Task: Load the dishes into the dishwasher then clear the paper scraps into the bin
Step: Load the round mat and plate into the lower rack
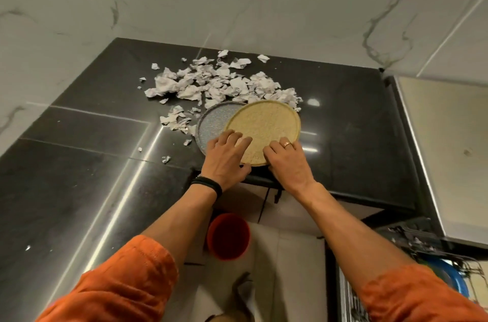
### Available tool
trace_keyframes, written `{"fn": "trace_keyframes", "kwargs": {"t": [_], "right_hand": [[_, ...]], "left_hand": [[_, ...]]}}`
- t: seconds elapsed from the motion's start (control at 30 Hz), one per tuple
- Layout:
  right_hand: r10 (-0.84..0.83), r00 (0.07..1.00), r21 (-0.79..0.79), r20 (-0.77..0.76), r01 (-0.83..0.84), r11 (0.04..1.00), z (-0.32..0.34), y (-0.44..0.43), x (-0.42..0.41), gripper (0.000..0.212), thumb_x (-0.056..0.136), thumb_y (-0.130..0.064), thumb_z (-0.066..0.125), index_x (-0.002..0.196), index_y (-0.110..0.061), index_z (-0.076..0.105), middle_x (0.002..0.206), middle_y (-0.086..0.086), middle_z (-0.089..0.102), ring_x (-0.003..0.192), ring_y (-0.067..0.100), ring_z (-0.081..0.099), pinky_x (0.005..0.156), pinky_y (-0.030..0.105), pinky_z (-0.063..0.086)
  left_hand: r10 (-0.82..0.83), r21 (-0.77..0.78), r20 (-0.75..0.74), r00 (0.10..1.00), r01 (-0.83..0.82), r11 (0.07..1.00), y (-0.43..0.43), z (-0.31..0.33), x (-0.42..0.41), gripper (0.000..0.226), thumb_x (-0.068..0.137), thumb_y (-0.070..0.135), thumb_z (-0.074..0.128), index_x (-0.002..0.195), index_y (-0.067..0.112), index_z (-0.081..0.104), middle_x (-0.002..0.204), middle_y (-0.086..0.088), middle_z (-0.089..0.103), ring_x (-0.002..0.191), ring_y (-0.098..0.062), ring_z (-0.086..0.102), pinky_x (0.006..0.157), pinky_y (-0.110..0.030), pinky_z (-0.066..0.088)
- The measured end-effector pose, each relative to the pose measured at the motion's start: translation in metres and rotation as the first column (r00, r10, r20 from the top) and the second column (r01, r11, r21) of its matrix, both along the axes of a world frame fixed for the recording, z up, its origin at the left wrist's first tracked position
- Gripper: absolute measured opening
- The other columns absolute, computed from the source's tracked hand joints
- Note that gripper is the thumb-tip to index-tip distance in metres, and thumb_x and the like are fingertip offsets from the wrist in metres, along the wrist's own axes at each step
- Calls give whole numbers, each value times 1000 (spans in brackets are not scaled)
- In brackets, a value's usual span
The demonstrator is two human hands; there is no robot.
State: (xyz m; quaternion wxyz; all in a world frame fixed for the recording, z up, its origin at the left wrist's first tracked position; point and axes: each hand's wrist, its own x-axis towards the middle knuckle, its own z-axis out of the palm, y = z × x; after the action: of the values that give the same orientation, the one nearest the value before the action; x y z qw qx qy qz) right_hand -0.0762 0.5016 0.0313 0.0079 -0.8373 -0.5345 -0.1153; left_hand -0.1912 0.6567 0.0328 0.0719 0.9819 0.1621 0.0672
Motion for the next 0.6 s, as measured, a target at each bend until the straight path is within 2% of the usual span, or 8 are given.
{"fn": "trace_keyframes", "kwargs": {"t": [0.1, 0.17, 0.23, 0.33, 0.47, 0.6], "right_hand": [[-43, 997, 60, 62, 39, 997, 8, -32, 3, 22, 78, -16, 75, 95, -15, 62, 89, 6, 65, 85, 30, 60, 68, 42, 45], [-93, 995, 100, 35, 90, 991, 14, -56, 6, 26, 78, -17, 77, 98, -15, 60, 91, 6, 65, 84, 29, 60, 69, 43, 45], [-155, 988, 154, -29, 157, 976, 21, -84, 7, 29, 76, -17, 78, 97, -15, 59, 91, 7, 64, 84, 28, 59, 68, 41, 47], [-214, 974, 244, -80, 227, 943, 32, -131, 4, 24, 76, -14, 76, 93, -13, 59, 87, 7, 63, 79, 27, 59, 64, 39, 48], [-298, 949, 366, -103, 314, 876, 45, -201, -3, 33, 69, -12, 75, 91, -15, 50, 81, 8, 60, 72, 28, 57, 58, 40, 47], [-452, 876, 362, -171, 482, 798, 47, -281, -17, 43, 68, -20, 75, 97, -18, 43, 86, 7, 60, 76, 29, 57, 62, 40, 48]], "left_hand": [[-87, 15, 30, 996, 87, 996, -16, 7, 17, 67, 77, 47, 56, 141, 30, 50, 144, -1, 52, 141, -28, 37, 111, -53, 33], [-174, 19, 10, 985, 174, 985, -30, 11, 29, 71, 75, 49, 55, 143, 32, 48, 148, 0, 48, 142, -27, 35, 114, -53, 29], [-265, 45, 13, 964, 264, 963, -50, 11, 43, 68, 77, 41, 63, 143, 30, 49, 150, -2, 48, 141, -28, 37, 115, -52, 30], [-386, 77, 123, 914, 379, 922, -91, 12, 70, 57, 81, 26, 74, 135, 25, 58, 141, -4, 56, 134, -31, 46, 105, -51, 42], [-541, 6, 274, 795, 561, 828, -166, 24, 109, 36, 84, 7, 71, 118, 16, 69, 125, -5, 65, 122, -30, 53, 96, -49, 51], [-692, -54, 260, 673, 726, 686, -256, 33, 131, 23, 83, -1, 69, 100, 13, 70, 110, -5, 67, 114, -29, 58, 89, -44, 55]]}}
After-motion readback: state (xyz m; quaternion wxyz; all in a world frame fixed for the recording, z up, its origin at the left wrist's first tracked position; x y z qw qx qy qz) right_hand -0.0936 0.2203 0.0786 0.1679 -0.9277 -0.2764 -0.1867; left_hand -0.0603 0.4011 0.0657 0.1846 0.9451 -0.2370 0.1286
